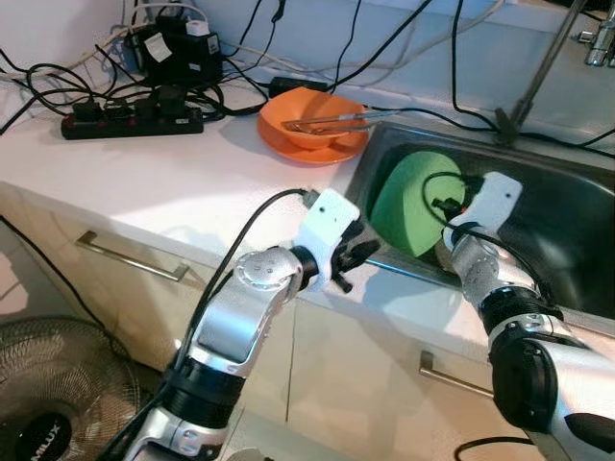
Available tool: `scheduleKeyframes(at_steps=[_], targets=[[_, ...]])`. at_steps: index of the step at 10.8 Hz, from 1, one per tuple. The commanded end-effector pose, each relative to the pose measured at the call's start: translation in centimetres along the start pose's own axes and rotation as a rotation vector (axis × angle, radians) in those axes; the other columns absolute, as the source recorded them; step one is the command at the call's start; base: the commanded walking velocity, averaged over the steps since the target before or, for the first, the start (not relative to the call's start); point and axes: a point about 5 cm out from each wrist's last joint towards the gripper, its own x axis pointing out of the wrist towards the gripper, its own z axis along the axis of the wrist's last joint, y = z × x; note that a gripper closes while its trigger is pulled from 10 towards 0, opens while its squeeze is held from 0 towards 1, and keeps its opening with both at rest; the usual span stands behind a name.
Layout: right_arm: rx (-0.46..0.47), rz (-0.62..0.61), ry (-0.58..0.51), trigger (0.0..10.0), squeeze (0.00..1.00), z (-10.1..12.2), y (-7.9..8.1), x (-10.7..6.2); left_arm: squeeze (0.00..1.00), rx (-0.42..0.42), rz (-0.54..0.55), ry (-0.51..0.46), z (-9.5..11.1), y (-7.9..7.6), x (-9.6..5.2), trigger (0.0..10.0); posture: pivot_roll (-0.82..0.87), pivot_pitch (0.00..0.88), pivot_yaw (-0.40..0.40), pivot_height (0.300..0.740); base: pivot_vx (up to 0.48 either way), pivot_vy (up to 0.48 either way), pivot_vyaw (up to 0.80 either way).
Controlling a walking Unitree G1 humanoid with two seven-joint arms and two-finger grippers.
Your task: Kitchen organization
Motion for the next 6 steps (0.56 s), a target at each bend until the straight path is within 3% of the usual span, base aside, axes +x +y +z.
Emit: scheduleKeyframes(at_steps=[1,5,6], targets=[[-0.044,0.031,-0.005,10.0,0.0,0.8,0.8,0.2,0.0,0.009,-0.022,0.003,0.2,-0.6,0.0,10.0,0.24,0.0,-0.035,0.717,0.0,0.0,0.0],[-0.1,0.057,0.087,10.0,0.0,-1.0,1.1,0.0,0.0,0.01,-0.026,0.074,-0.6,-0.9,0.0,10.0,0.25,0.0,-0.035,0.717,0.0,0.0,0.0],[-0.103,0.072,0.092,10.0,0.15,-1.2,1.3,0.0,0.0,0.012,-0.026,0.075,-0.6,-0.9,-0.1,10.0,0.25,0.0,-0.034,0.717,0.0,0.0,0.0]])
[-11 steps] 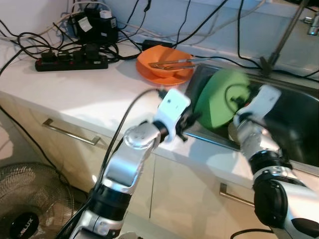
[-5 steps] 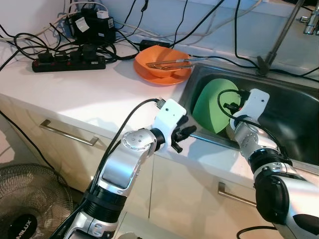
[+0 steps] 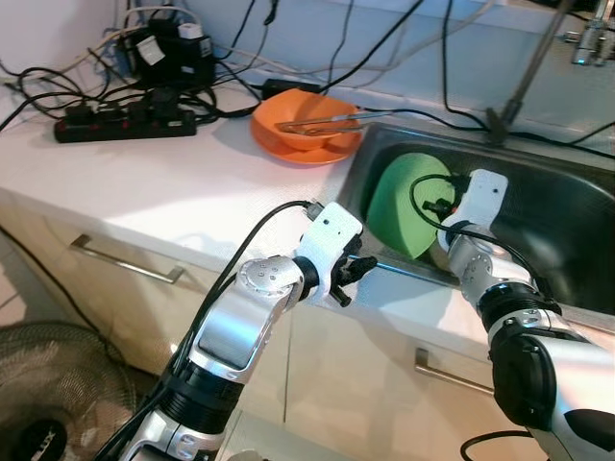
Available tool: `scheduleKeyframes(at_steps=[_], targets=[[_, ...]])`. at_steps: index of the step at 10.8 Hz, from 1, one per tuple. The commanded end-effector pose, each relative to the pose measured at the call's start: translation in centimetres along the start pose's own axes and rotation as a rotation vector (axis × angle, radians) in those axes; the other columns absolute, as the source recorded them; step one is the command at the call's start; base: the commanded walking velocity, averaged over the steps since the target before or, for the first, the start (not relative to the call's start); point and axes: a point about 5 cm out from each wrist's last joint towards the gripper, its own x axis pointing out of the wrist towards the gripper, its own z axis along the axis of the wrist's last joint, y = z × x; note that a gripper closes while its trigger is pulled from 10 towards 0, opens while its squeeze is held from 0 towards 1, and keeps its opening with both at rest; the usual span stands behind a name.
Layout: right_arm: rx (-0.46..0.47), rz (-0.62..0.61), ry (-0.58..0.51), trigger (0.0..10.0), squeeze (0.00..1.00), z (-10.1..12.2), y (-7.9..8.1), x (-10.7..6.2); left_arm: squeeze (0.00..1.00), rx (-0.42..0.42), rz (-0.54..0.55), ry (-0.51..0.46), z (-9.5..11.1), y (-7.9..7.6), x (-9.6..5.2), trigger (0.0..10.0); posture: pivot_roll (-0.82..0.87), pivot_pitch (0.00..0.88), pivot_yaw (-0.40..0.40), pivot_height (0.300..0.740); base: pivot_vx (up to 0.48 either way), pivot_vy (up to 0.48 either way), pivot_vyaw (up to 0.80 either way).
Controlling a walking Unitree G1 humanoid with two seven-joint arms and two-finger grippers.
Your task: Kitchen organization
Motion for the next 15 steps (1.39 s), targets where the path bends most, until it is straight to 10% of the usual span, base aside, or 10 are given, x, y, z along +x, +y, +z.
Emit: scheduleKeyframes(at_steps=[1,2,3,5,7,8,9,10,11,15], targets=[[-0.025,0.028,0.051,10.0,0.15,-0.9,0.7,0.0,0.0,0.012,-0.007,-0.011,0.4,-0.4,0.0,10.0,0.25,0.0,-0.034,0.717,0.0,0.0,0.0],[-0.027,0.029,0.056,10.0,0.14,-1.0,0.7,0.0,0.0,0.011,-0.007,-0.014,0.5,-0.5,0.0,10.0,0.25,0.0,-0.033,0.717,0.0,0.0,0.0],[-0.029,0.033,0.061,10.0,0.84,-1.0,0.7,0.0,0.0,0.007,0.0,-0.018,0.6,-0.5,0.0,10.0,0.24,0.0,-0.034,0.717,0.0,0.0,0.0],[-0.043,0.023,0.057,10.0,0.0,-0.9,0.5,0.0,0.0,0.005,0.008,-0.02,0.6,-0.3,0.0,10.0,0.24,0.0,-0.035,0.717,0.0,0.0,0.0],[-0.048,0.022,0.058,10.0,0.0,-0.9,0.4,0.0,0.0,0.004,0.011,-0.023,0.7,-0.3,0.1,10.0,0.24,0.0,-0.035,0.717,0.0,0.0,0.0],[-0.05,0.028,0.059,10.0,1.0,-0.9,0.5,0.0,0.0,0.002,0.014,-0.023,0.7,-0.2,0.1,10.0,0.24,0.0,-0.036,0.717,0.0,0.0,0.0],[-0.098,0.014,0.046,10.0,1.0,-0.7,0.3,0.0,0.0,0.001,0.018,-0.022,0.7,-0.1,0.1,10.0,0.24,0.0,-0.037,0.717,0.0,0.0,0.0],[-0.135,0.001,0.03,10.0,0.83,-0.4,0.2,0.0,0.0,0.002,0.019,-0.022,0.7,-0.1,0.1,10.0,0.24,0.001,-0.037,0.717,0.0,0.0,0.0],[-0.236,-0.042,-0.037,10.0,0.0,0.4,-0.1,0.0,0.0,-0.001,0.022,-0.027,0.7,-0.1,0.1,10.0,0.24,0.002,-0.038,0.717,0.0,0.0,0.0],[-0.389,-0.083,-0.127,10.0,0.0,1.2,-0.2,-0.1,0.0,-0.006,0.021,-0.031,0.7,-0.2,0.2,10.0,0.24,0.004,-0.039,0.717,0.0,0.0,0.0]])
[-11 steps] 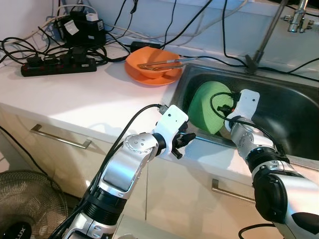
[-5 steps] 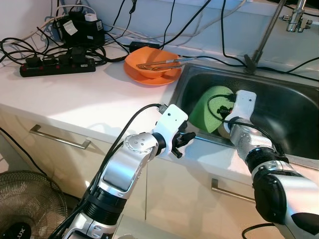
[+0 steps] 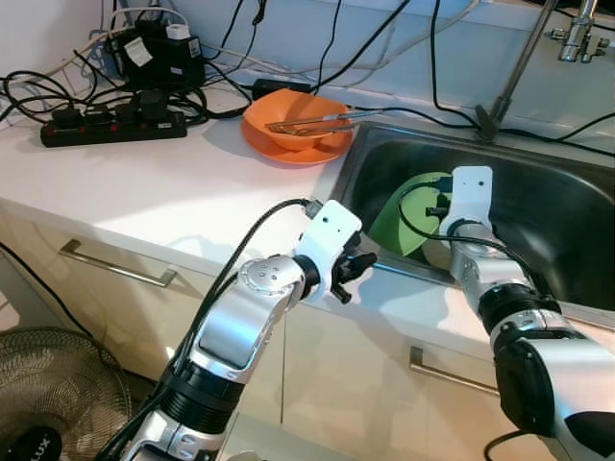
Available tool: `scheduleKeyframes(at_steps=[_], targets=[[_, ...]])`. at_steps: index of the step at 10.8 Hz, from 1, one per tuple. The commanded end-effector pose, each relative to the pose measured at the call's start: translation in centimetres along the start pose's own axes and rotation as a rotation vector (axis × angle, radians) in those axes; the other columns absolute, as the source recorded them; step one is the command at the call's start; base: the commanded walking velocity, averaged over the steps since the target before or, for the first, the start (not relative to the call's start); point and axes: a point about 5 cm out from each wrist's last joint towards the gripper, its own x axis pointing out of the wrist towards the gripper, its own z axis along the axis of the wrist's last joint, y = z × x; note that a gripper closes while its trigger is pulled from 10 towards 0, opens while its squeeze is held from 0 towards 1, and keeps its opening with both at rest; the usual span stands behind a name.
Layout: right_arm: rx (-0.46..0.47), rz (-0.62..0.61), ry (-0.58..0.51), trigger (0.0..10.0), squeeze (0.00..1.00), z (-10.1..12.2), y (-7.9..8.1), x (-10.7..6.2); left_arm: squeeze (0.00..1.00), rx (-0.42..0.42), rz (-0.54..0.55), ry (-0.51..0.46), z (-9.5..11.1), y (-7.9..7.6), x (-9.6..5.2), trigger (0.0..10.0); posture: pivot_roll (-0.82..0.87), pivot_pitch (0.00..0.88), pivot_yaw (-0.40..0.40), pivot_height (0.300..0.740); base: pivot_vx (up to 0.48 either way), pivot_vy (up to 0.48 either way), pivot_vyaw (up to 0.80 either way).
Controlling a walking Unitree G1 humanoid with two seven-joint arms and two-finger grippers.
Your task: Kitchen organization
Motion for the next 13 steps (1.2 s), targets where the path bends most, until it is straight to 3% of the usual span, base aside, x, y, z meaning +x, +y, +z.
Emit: scheduleKeyframes(at_steps=[1,8,10,11,13], targets=[[-0.021,-0.011,-0.044,10.0,0.0,0.6,-0.3,0.0,0.0,0.003,-0.008,-0.015,0.5,-0.2,0.2,10.0,0.24,0.004,-0.039,0.717,0.0,0.0,0.0],[-0.003,-0.068,-0.105,10.0,0.0,1.6,-1.1,0.1,0.0,-0.005,-0.004,-0.026,0.5,-0.2,0.3,10.0,0.23,0.0,-0.039,0.717,0.0,0.0,0.0],[0.045,-0.024,-0.148,10.0,0.0,1.9,-0.3,-0.1,0.0,-0.005,0.089,-0.127,1.3,0.8,0.3,10.0,0.23,0.0,-0.038,0.717,0.0,0.0,0.0],[0.108,0.048,-0.267,10.0,0.0,2.9,0.6,-0.5,0.0,-0.006,0.22,-0.262,2.3,2.3,-0.1,10.0,0.22,0.0,-0.037,0.717,0.0,0.0,0.0],[0.185,0.097,-0.391,10.0,0.0,3.6,1.4,-1.4,0.0,0.036,0.384,-0.343,2.8,4.0,-0.7,10.0,0.21,0.0,-0.035,0.717,0.0,0.0,0.0]])
